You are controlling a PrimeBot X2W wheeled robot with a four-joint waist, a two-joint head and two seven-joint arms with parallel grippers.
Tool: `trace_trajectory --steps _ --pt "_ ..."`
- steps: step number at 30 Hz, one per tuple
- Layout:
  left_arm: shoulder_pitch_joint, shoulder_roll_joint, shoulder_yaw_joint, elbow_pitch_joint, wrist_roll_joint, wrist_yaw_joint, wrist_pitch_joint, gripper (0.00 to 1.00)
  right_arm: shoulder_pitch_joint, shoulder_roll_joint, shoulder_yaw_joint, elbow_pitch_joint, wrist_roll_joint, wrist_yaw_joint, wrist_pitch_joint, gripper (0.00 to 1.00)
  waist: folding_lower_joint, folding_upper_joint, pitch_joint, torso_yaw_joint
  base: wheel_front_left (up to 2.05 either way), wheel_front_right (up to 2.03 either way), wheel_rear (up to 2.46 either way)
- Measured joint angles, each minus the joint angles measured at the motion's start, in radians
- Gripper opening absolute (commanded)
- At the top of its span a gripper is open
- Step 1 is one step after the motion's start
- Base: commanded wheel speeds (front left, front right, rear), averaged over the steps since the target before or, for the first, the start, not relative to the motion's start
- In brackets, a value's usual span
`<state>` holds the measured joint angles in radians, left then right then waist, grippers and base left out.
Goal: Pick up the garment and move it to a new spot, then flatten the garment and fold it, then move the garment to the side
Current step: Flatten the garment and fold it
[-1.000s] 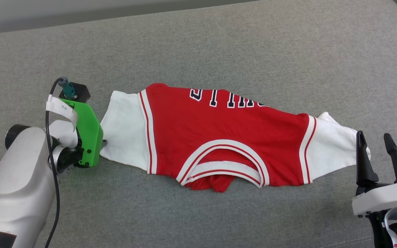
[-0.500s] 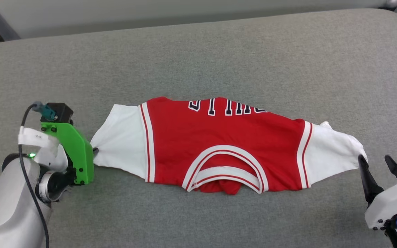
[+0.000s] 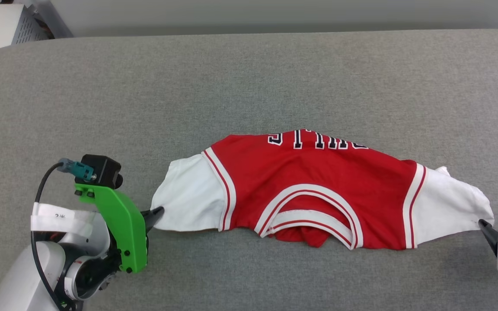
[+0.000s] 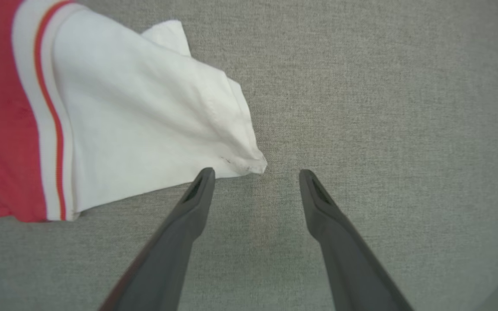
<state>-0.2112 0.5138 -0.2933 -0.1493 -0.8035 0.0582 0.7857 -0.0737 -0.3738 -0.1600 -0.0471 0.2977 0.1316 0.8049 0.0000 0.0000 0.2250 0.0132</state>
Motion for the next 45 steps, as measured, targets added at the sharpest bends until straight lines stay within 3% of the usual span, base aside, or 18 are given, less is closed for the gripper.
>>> trace_trajectory --steps 16,17,18,27,33,37,45 --pt "-0.005 -0.001 -0.026 -0.051 0.006 0.0 0.007 0.0 -0.078 -0.045 0.085 0.105 -0.01 0.0 0.065 1.0 0.0 0.0 0.086 0.053 0.0 0.0 0.0" --pt "-0.009 -0.001 -0.026 -0.05 0.007 -0.001 0.007 0.0 -0.078 -0.048 0.088 0.11 -0.008 0.0 0.067 0.77 0.0 0.0 0.089 0.056 0.0 0.0 0.0" --pt "-0.015 -0.001 -0.027 -0.04 0.008 -0.002 0.006 0.0 -0.078 -0.056 0.098 0.12 0.0 0.0 0.07 0.0 0.0 0.0 0.088 0.061 0.0 0.0 0.0" --pt "-0.013 -0.003 -0.02 -0.005 0.006 -0.006 -0.029 0.0 -0.066 -0.068 0.111 0.11 0.052 0.0 0.022 0.0 0.0 0.0001 0.032 0.054 0.0 0.0 0.0" --pt "0.012 0.028 0.016 -0.003 0.023 -0.008 -0.088 0.0 -0.034 -0.125 0.07 0.004 0.137 0.0 0.018 0.0 0.0 0.0 -0.058 0.041 0.0 0.0 0.0" --pt "0.027 0.04 0.043 -0.044 0.015 -0.009 -0.091 0.0 -0.033 -0.178 0.038 -0.05 0.185 0.0 0.028 0.0 0.0 0.0001 -0.107 0.034 0.0 0.0 0.0" --pt "-0.006 0.106 0.114 -0.166 0.019 0.009 -0.084 0.0 -0.1 -0.219 -0.021 -0.118 0.309 0.0 0.024 0.0 0.0 0.0 -0.184 0.021 0.0 0.0 0.0"
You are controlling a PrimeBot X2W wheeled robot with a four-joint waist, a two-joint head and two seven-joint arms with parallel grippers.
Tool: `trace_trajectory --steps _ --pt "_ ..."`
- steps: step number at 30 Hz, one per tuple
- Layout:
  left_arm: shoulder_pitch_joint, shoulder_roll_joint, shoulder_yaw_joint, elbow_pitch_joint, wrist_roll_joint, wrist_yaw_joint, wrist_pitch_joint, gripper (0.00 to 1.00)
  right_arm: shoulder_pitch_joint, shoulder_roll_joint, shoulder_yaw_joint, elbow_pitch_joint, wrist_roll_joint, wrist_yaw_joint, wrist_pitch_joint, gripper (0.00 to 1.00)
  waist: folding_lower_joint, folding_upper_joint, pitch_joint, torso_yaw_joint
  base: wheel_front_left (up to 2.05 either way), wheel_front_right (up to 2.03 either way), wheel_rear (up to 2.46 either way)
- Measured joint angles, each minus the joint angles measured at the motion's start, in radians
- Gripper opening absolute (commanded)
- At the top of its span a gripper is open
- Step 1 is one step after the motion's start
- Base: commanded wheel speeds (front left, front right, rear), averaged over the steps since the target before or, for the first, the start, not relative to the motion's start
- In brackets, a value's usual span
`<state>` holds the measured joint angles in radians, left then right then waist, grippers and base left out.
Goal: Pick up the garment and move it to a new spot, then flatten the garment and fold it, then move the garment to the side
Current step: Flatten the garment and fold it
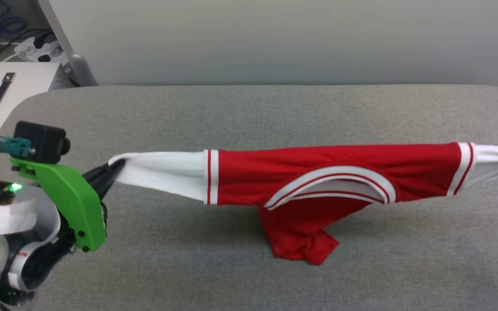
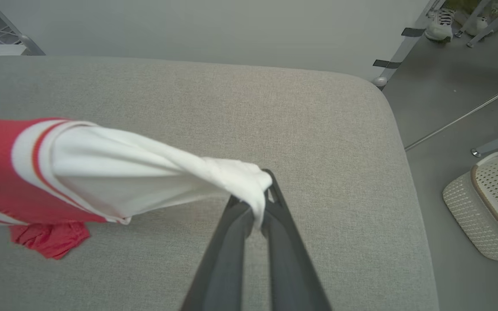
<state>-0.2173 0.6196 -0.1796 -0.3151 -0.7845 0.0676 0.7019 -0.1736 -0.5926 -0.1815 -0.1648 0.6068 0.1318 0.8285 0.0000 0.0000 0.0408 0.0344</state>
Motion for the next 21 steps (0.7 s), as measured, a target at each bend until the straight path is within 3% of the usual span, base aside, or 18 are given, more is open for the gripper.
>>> trace_trajectory --steps 12,21 --pt "-0.141 0.073 0.103 -0.101 -0.006 0.001 0.004 0.0 -0.212 -0.065 0.006 0.004 0.077 0.001 -0.128 0.0 0.0 0.0 -0.029 -0.014 0.0 0.0 0.0" --pt "-0.291 0.07 0.149 -0.068 0.004 -0.011 -0.086 0.0 -0.373 -0.083 0.078 0.073 0.079 0.001 -0.201 0.0 0.0 0.0 0.013 -0.019 0.0 0.0 0.0"
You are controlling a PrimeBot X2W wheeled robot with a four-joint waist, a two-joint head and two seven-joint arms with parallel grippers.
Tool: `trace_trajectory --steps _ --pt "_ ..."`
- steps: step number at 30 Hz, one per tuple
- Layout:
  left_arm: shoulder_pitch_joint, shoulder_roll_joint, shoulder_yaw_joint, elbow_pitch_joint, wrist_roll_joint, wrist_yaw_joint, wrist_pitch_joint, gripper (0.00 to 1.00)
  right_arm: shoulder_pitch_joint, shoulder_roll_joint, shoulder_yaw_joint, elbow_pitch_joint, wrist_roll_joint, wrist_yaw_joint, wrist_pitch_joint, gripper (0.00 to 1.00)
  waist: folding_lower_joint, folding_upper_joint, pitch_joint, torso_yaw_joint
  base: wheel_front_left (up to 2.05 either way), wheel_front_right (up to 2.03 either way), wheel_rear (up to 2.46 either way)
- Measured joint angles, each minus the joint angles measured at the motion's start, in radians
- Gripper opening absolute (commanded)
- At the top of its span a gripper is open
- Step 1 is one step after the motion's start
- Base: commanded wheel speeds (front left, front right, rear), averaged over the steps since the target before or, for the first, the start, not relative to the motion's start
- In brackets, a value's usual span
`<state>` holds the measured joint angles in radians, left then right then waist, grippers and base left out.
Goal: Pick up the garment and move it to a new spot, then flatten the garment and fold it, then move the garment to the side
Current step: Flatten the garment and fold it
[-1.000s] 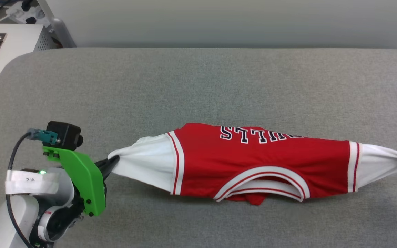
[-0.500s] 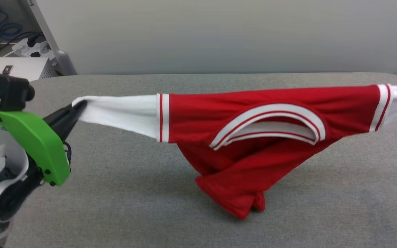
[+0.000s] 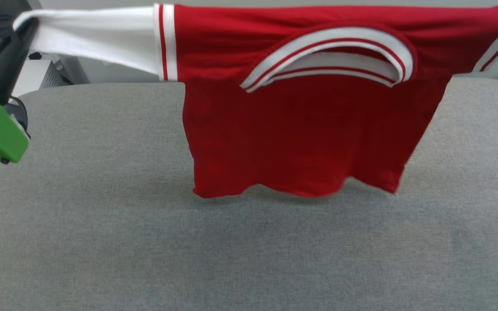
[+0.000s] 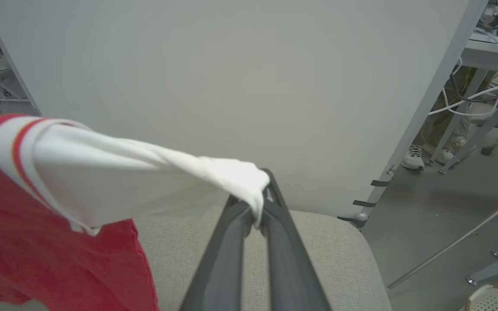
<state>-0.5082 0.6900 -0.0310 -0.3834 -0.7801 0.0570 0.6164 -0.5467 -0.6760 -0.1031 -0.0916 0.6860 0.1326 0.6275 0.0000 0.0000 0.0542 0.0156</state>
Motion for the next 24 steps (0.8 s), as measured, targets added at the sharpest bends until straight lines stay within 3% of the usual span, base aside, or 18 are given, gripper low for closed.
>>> trace_trajectory --steps 6,14,24 --pt "-0.116 -0.026 0.013 0.07 -0.003 -0.001 -0.05 0.0 -0.137 0.0 0.048 0.065 -0.012 0.0 -0.047 0.0 0.0 0.0 0.058 -0.003 0.0 0.0 0.0" --pt "-0.37 -0.029 -0.006 0.221 0.033 -0.054 -0.126 0.0 -0.406 0.001 0.101 0.179 -0.101 0.0 -0.115 0.0 0.0 0.0 0.19 -0.005 0.0 0.0 0.0" --pt "-0.796 -0.047 -0.072 0.487 0.159 -0.121 -0.294 0.0 -0.777 0.094 0.148 0.375 -0.258 0.0 -0.254 0.0 0.0003 0.0 0.398 -0.009 0.0 0.0 0.0"
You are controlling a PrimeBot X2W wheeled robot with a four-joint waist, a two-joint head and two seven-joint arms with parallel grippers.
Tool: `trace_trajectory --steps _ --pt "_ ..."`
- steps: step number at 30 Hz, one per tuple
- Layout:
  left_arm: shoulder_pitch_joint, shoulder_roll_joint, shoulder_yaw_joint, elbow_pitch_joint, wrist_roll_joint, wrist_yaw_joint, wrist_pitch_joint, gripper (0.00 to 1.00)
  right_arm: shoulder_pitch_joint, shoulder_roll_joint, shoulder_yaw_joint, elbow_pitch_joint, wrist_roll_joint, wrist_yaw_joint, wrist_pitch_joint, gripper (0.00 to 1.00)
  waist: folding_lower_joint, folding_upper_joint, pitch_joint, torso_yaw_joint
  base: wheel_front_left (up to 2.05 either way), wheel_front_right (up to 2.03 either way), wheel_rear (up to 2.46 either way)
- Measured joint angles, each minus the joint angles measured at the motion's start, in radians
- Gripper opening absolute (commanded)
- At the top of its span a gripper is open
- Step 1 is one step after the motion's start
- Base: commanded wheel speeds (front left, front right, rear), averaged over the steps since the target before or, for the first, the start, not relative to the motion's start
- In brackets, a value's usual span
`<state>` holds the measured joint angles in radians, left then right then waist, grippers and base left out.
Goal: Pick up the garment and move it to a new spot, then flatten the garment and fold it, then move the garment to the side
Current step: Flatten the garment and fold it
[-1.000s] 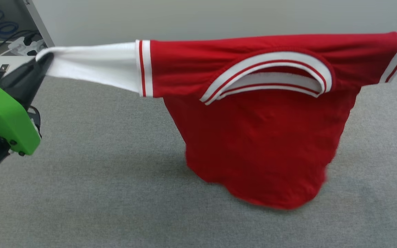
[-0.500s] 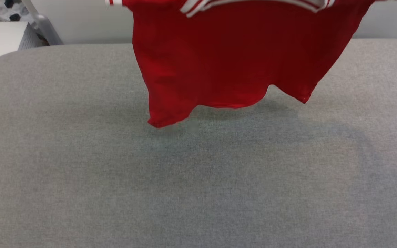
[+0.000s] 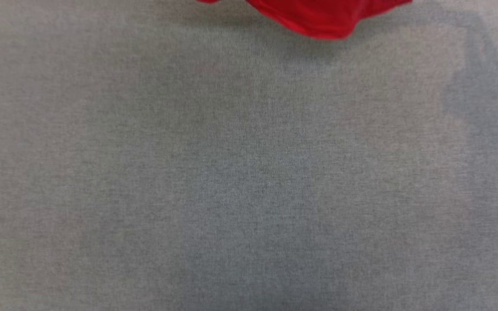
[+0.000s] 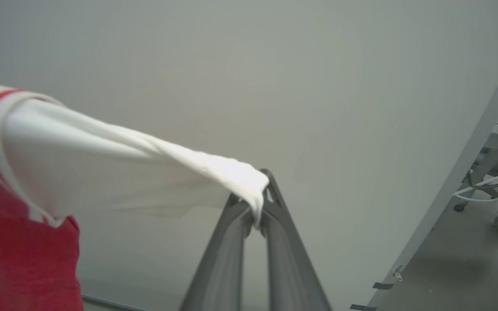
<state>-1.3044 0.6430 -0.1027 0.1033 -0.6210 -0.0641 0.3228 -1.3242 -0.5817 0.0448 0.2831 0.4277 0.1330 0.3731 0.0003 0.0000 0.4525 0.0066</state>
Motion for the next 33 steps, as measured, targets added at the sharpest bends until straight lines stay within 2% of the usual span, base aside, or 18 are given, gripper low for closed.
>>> trace_trajectory --steps 8,16,24,33 --pt "-0.268 -0.057 -0.058 0.232 0.077 -0.029 -0.152 0.0 -0.226 0.067 0.009 0.188 -0.114 0.0 -0.134 0.0 0.0001 0.0 0.144 -0.001 0.0 0.0 0.0" --pt "-0.357 -0.119 -0.075 0.407 0.078 -0.044 -0.301 0.0 -0.32 0.099 0.009 0.324 -0.171 0.0 -0.237 0.0 0.0 0.0 0.239 0.011 0.0 0.0 0.0" --pt "-0.3 -0.164 -0.125 0.516 0.059 -0.06 -0.394 0.0 -0.296 0.103 0.039 0.407 -0.163 0.0 -0.29 0.0 -0.0001 0.0 0.287 0.037 0.0 0.0 0.0" --pt "-0.064 -0.198 -0.206 0.568 0.002 -0.064 -0.456 0.0 -0.083 0.091 0.098 0.452 -0.089 0.0 -0.297 0.0 -0.0001 0.0 0.239 0.046 0.0 0.0 0.0"
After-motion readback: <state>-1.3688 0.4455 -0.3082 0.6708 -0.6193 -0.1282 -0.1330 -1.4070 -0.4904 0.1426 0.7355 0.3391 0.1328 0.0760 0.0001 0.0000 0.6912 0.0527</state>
